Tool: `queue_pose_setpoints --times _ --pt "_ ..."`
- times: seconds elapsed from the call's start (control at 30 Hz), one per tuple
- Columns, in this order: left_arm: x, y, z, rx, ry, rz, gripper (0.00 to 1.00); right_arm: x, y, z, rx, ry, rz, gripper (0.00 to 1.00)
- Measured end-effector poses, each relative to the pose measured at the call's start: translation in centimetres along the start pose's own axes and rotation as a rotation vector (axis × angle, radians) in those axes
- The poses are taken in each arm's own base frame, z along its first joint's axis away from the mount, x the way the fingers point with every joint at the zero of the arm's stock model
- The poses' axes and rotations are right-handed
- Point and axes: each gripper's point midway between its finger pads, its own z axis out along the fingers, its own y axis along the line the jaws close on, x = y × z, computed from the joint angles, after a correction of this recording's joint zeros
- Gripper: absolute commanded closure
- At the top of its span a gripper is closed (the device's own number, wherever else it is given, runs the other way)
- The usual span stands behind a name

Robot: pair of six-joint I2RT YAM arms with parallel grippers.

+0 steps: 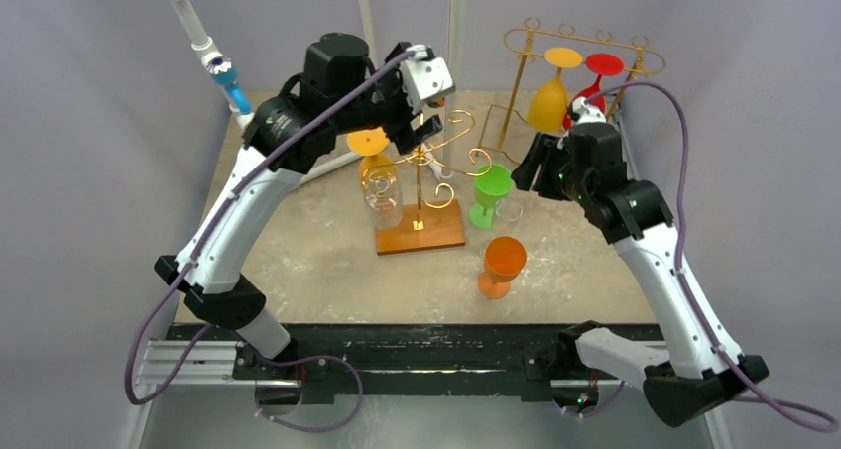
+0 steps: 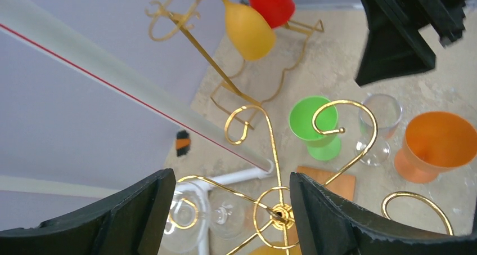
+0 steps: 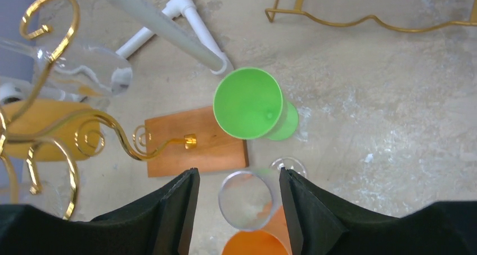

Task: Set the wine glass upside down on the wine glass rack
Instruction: Adjust the wine rack at the center of the board, then pick up the wine glass at the center of the board.

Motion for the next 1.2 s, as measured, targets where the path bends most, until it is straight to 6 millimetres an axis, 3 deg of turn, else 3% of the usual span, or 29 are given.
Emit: queue_pose_setpoints --times 0.17,0.37,0.47,0.63,0.8,0.9,1.07,1.2 --pt "-4.6 1.7 -4.9 -0.094 -0.113 0.045 0.14 5.3 -2.5 -1.9 0.006 0.076 -0.002 0.37" --pt "-6.1 1.2 -10.7 -0.152 -0.178 0.074 0.12 11.2 -5.3 -2.0 0.067 0.237 -0.015 0.38" --pt "-6.6 1.2 -12.4 -0.177 -0.2 0.081 0.12 12.3 -5.7 -2.3 0.074 0.27 -0.02 0.4" --pt "-6.1 0.9 -12.7 -0.176 -0.188 0.078 0.12 13.4 -5.6 -2.5 0.044 0.303 -0.027 0.43" --pt "-5.0 0.5 -11.9 -0.155 -0.154 0.069 0.12 17.0 -6.6 -1.8 0.046 0.402 -0.026 0.47" --pt "-4.2 0.2 -11.4 -0.143 -0.133 0.063 0.12 18.4 -7.0 -1.6 0.051 0.445 -0.023 0.58" --pt "-3.2 -0.2 -10.9 -0.126 -0.106 0.054 0.12 18.3 -6.6 -1.4 0.033 0.446 -0.021 1.0" --pt "-3.2 -0.3 -11.2 -0.126 -0.108 0.054 0.12 18.2 -6.5 -1.7 0.03 0.458 -0.029 1.0"
